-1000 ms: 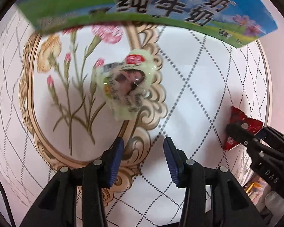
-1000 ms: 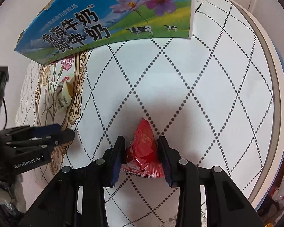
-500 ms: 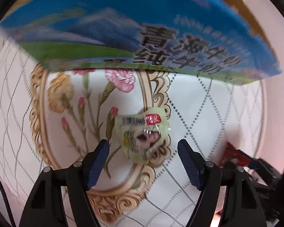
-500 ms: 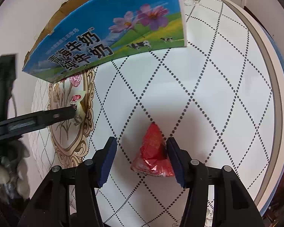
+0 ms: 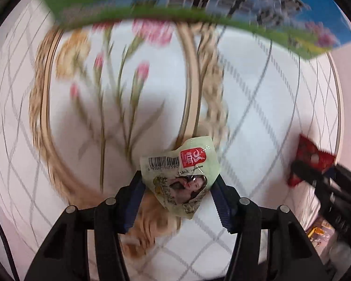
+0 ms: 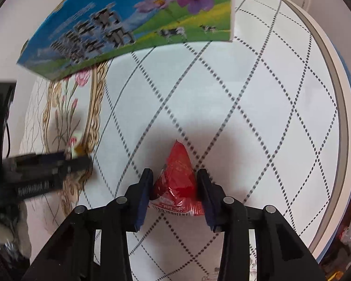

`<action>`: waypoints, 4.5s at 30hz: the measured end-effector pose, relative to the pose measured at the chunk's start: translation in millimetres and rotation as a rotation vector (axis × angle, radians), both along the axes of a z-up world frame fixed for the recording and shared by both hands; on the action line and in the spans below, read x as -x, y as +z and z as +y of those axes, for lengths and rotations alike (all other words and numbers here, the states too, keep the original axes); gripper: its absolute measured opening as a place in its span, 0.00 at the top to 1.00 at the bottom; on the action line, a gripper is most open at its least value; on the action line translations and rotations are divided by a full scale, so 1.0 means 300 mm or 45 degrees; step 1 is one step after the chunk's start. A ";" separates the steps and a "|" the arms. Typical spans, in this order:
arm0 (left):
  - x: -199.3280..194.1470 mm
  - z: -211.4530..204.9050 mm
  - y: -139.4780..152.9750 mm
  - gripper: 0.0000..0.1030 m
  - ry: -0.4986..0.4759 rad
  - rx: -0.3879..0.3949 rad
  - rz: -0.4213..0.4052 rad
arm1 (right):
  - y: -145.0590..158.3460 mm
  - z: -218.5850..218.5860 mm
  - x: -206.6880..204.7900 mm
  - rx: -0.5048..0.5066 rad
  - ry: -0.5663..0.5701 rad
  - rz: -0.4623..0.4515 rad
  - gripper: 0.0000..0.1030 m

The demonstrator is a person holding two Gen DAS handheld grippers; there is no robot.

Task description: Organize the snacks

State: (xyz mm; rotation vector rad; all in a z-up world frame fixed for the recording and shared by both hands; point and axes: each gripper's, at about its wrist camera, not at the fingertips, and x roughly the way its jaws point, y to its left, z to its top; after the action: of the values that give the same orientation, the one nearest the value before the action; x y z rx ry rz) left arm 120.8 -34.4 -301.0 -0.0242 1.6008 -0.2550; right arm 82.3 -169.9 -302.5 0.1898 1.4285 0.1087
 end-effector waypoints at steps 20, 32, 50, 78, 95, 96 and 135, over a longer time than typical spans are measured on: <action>0.130 0.127 0.030 0.51 0.010 0.024 0.015 | -0.024 0.089 0.084 -0.034 0.099 0.034 0.63; -0.089 0.069 0.505 0.51 -0.036 0.279 -0.207 | 0.348 0.029 -0.076 -0.235 0.043 -0.228 0.63; -0.649 0.010 0.440 0.49 -0.032 0.140 -0.119 | 0.381 -0.021 -0.622 -0.085 0.050 -0.203 0.51; -0.557 0.086 0.533 0.08 0.051 -0.117 -0.385 | 0.434 -0.027 -0.608 0.253 -0.067 -0.230 0.03; -0.177 0.145 0.866 0.08 0.136 -0.064 -0.790 | 0.780 0.022 -0.232 0.294 -0.047 -0.563 0.02; -0.154 0.150 0.879 0.08 0.141 -0.062 -0.802 | 0.802 0.024 -0.203 0.294 -0.046 -0.583 0.02; 0.139 0.183 1.006 0.00 0.180 -0.096 -1.018 | 0.984 0.003 0.080 0.348 -0.120 -0.812 0.00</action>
State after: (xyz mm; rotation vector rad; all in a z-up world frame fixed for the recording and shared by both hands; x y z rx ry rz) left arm 79.2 20.4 0.7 0.0216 0.8068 -0.0721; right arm 58.2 -169.0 -7.3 -0.0090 0.7850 -0.0992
